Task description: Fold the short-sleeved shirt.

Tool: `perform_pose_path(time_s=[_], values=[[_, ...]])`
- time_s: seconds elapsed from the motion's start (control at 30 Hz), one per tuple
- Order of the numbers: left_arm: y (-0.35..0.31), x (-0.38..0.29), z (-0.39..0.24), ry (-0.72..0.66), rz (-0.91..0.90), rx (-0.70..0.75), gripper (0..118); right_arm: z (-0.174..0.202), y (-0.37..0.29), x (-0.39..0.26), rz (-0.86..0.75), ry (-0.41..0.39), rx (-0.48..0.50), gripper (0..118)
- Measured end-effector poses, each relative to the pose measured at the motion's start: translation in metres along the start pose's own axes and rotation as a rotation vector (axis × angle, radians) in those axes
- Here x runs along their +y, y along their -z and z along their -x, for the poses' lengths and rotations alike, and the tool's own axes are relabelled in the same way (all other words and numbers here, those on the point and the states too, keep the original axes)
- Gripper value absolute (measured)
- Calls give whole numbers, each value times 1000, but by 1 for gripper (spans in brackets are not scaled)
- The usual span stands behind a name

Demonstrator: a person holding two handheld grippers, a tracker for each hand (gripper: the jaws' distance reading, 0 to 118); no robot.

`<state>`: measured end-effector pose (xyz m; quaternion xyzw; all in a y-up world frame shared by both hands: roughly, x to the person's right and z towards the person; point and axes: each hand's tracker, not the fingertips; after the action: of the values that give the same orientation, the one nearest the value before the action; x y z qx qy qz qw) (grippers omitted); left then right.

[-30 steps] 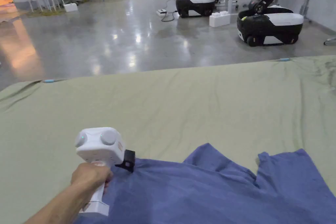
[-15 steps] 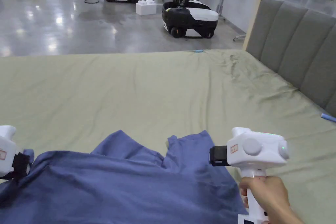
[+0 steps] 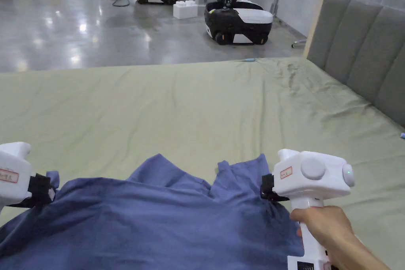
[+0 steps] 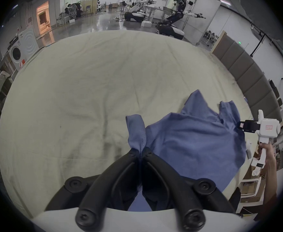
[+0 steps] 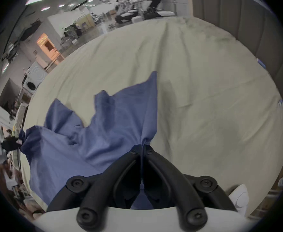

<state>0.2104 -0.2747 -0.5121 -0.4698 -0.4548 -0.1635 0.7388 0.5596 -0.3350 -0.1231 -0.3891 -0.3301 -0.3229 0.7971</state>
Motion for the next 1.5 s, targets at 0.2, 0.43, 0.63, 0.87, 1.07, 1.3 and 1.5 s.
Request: perform_pose_path(time_s=[0.2,0.43,0.63,0.87,1.07,1.3,1.5], values=[[-49,7,10,-47,-98,-32,2,13,-50,10,-114,14,46,4],[-125,21,20,-22,-240,14,2,46,-132,34,-246,-60,62,4],[-211,39,40,-49,-398,56,2,87,-211,65,-398,-113,84,4],[-291,64,66,-104,-522,85,2,129,-272,133,-528,-124,110,4],[-325,108,83,-150,-616,95,2,182,-299,192,-608,-145,86,4],[-332,168,102,-245,-680,72,2,221,-320,255,-697,-108,73,4],[-333,214,100,-262,-708,52,2,239,-339,298,-754,-92,70,4]])
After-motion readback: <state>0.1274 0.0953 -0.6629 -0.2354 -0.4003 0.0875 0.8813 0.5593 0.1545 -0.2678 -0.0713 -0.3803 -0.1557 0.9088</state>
